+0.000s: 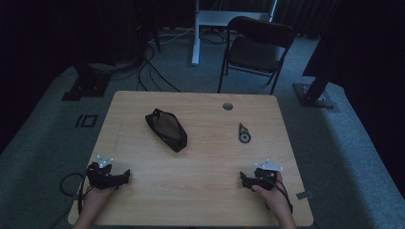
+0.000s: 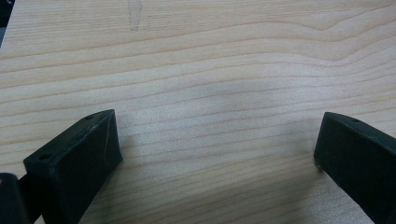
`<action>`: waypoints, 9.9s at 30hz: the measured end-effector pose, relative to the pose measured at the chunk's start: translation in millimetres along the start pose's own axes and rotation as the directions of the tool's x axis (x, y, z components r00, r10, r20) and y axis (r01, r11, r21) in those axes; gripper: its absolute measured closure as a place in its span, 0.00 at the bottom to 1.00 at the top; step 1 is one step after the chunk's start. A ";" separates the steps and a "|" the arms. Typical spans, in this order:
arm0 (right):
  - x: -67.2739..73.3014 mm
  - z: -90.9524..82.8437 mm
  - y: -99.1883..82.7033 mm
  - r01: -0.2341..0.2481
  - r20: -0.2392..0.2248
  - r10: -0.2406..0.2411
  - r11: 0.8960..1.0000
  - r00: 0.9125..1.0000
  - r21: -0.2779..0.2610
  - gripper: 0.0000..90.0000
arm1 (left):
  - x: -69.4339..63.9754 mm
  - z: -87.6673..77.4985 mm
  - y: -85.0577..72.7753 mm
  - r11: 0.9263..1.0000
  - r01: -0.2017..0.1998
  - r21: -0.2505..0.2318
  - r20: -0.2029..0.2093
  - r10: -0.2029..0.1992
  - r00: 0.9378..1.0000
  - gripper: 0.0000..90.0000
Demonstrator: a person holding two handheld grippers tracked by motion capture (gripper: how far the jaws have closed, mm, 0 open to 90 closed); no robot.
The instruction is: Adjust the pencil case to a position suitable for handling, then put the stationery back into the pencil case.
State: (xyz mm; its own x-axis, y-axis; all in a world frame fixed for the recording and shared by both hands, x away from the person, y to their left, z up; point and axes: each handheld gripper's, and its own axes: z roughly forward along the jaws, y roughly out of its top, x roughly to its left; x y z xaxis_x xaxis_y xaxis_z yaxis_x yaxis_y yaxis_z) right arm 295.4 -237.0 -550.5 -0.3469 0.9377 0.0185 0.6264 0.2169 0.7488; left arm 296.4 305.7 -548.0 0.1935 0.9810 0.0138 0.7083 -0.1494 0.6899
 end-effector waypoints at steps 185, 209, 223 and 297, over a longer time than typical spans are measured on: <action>61.7 6.7 36.4 0.041 -0.053 -0.053 0.979 0.997 -0.201 0.81 | 0.1 -0.1 0.0 1.000 0.001 0.001 -0.002 -0.001 1.000 0.01; 58.5 -28.0 2.3 0.012 0.011 -0.010 0.977 1.000 -0.212 0.81 | 0.1 -0.1 0.0 1.000 0.000 0.001 -0.002 0.000 1.000 0.01; 65.5 -47.2 -12.8 0.029 0.010 -0.028 0.977 1.000 -0.210 0.81 | 0.1 -0.1 0.0 1.000 0.001 0.001 -0.002 -0.001 1.000 0.01; 4.8 -12.1 103.9 -0.075 -0.018 0.073 0.961 0.997 -0.266 0.14 | 0.0 -0.1 0.0 1.000 0.002 0.001 -0.001 -0.002 1.000 0.01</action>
State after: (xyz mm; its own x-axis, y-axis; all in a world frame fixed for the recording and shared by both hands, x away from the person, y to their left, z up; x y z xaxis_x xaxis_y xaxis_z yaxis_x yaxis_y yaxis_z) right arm 350.3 -213.3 -464.6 -0.3128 0.9460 0.0851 0.4421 0.0657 0.8946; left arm 296.3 305.8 -547.9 0.1913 0.9814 0.0130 0.7093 -0.1474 0.6893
